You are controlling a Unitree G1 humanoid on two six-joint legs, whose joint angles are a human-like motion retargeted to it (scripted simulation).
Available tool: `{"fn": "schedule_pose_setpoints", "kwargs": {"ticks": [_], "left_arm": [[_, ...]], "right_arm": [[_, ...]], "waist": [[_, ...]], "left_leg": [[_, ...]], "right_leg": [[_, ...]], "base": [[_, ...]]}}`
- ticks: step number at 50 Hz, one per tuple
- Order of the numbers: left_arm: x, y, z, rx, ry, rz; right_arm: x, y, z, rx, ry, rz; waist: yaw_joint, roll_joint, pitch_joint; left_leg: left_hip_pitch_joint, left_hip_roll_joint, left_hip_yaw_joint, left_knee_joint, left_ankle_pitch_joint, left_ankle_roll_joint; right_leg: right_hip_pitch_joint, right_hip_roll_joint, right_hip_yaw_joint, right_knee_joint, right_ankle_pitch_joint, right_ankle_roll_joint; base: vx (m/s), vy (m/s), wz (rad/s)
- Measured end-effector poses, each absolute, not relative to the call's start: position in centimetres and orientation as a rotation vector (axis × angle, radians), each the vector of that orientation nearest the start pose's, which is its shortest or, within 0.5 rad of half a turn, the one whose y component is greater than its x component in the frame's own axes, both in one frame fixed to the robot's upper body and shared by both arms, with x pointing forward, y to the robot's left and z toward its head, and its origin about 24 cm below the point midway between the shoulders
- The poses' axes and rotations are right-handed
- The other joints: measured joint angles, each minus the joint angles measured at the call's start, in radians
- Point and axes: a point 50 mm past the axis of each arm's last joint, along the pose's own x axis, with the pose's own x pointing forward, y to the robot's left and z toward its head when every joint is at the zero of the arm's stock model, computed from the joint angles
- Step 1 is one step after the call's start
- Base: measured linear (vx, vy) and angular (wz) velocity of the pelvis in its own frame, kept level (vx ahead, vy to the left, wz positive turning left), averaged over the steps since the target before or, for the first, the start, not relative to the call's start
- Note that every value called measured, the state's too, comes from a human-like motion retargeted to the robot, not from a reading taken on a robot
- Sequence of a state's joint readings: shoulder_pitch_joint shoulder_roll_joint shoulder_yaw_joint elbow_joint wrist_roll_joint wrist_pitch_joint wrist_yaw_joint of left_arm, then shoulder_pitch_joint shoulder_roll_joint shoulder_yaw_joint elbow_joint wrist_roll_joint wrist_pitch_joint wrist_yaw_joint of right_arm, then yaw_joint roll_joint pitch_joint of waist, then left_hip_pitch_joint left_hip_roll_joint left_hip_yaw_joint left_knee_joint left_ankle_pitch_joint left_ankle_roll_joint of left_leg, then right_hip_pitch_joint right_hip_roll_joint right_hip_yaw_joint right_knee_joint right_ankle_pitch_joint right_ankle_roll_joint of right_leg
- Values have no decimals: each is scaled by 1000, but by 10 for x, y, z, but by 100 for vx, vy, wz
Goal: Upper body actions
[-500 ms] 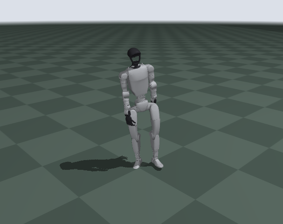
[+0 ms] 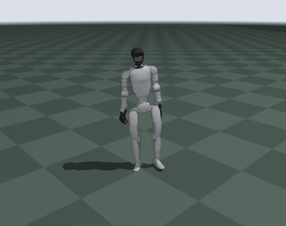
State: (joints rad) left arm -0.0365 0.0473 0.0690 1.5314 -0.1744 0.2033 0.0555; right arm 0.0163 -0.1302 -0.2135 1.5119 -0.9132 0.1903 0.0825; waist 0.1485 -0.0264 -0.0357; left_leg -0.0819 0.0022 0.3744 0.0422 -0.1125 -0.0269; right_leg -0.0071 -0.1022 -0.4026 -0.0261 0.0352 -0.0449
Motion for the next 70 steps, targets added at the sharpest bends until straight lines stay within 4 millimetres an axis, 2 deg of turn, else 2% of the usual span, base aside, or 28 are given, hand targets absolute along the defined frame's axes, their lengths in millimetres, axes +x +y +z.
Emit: {"fn": "schedule_pose_setpoints", "kwargs": {"ticks": [5,12,17,22,29,33,36,38,40,43,47,50,52,55,57,59,61,62,64,65,67,70], "left_arm": [[1,167,-180,-140,1732,245],[-22,167,-178,-128,1824,231],[-28,165,-177,-115,1848,215],[-17,166,-177,-63,1835,171],[11,164,-180,-50,1729,140],[24,166,-181,-40,1674,135],[24,169,-181,-15,1661,147],[15,174,-180,11,1690,167],[-3,181,-178,48,1771,186],[-44,194,-171,79,1925,166],[-105,204,-156,49,2115,135],[-149,199,-141,-41,2244,129],[-171,194,-132,-117,2310,124],[-193,185,-121,-212,2380,138],[-197,182,-119,-245,2388,173],[-193,180,-121,-254,2374,209],[-180,181,-128,-232,2343,239],[-170,182,-133,-207,2317,261],[-136,185,-147,-136,2218,330],[-115,186,-154,-103,2151,371],[-57,184,-169,-80,1970,410],[47,169,-175,-88,1675,315]], "right_arm": [[-4,-219,-175,-664,1731,432],[-3,-213,-176,-627,1719,435],[-6,-214,-176,-706,1706,456],[-22,-215,-175,-673,1751,404],[-49,-217,-171,-522,1871,246],[-53,-218,-168,-492,1913,184],[-48,-217,-167,-488,1925,160],[-37,-215,-168,-504,1911,148],[-16,-211,-170,-532,1865,162],[32,-199,-173,-568,1723,254],[111,-173,-167,-536,1455,405],[164,-149,-152,-476,1255,476],[191,-134,-140,-434,1139,512],[220,-119,-124,-413,999,553],[230,-116,-117,-445,948,564],[231,-116,-116,-497,924,575],[224,-119,-121,-560,924,592],[217,-122,-125,-594,935,599],[194,-133,-138,-659,987,593],[179,-139,-145,-686,1024,582],[140,-158,-161,-725,1136,522],[63,-187,-177,-767,1392,413]], "waist": [[-23,8,-10],[-54,20,-27],[-80,30,-39],[-97,34,-41],[-85,31,-43],[-70,31,-36],[-46,29,-26],[-23,29,-18],[-2,29,-11],[11,30,-3],[13,36,2],[8,44,1],[2,48,2],[-8,48,3],[-14,44,2],[-21,39,1],[-28,35,-4],[-31,33,-7],[-35,29,-12],[-35,28,-13],[-24,23,-14],[-3,11,-11]], "left_leg": [[24,8,38,-7,-13,-2],[53,17,90,-17,-30,-7],[62,24,111,-21,-36,-10],[65,26,110,-23,-37,-12],[64,28,112,-26,-33,-14],[62,29,105,-26,-29,-15],[63,27,96,-24,-26,-16],[65,27,93,-24,-25,-16],[70,27,92,-25,-24,-16],[76,29,89,-26,-23,-17],[82,33,95,-29,-24,-20],[88,37,104,-30,-26,-22],[91,38,103,-31,-27,-22],[92,38,96,-31,-26,-23],[91,38,91,-30,-25,-23],[89,37,85,-29,-23,-22],[84,37,80,-28,-21,-22],[81,37,77,-28,-20,-21],[74,37,71,-26,-18,-20],[71,37,68,-25,-17,-20],[67,38,65,-23,-16,-18],[62,34,58,-21,-15,-15]], "right_leg": [[-11,13,38,7,3,-7],[-26,30,89,13,8,-14],[-33,39,109,15,8,-16],[-30,43,108,14,6,-16],[-28,47,108,9,5,-16],[-23,46,101,7,4,-15],[-17,43,92,6,3,-15],[-13,42,88,6,3,-16],[-9,43,86,6,3,-17],[-2,44,83,7,1,-18],[-5,49,89,9,2,-21],[-8,55,97,11,3,-23],[-7,56,96,13,2,-24],[-3,55,89,16,-1,-23],[-1,54,84,16,-2,-22],[1,54,78,16,-3,-21],[1,53,74,15,-3,-21],[1,53,71,15,-4,-21],[0,53,65,13,-4,-21],[0,53,62,12,-4,-21],[0,53,60,9,-2,-20],[5,49,53,5,-1,-18]], "base": [[8,-1,-40],[9,0,-38],[7,0,-20],[0,0,0],[0,0,0],[0,0,0],[0,0,0],[-3,0,4],[0,0,0],[0,0,0],[0,0,0],[0,0,0],[0,0,0],[0,0,0],[0,0,0],[0,0,0],[0,0,0],[0,0,0],[0,0,0],[-5,-2,12],[-7,-2,6],[-7,-2,14]]}}
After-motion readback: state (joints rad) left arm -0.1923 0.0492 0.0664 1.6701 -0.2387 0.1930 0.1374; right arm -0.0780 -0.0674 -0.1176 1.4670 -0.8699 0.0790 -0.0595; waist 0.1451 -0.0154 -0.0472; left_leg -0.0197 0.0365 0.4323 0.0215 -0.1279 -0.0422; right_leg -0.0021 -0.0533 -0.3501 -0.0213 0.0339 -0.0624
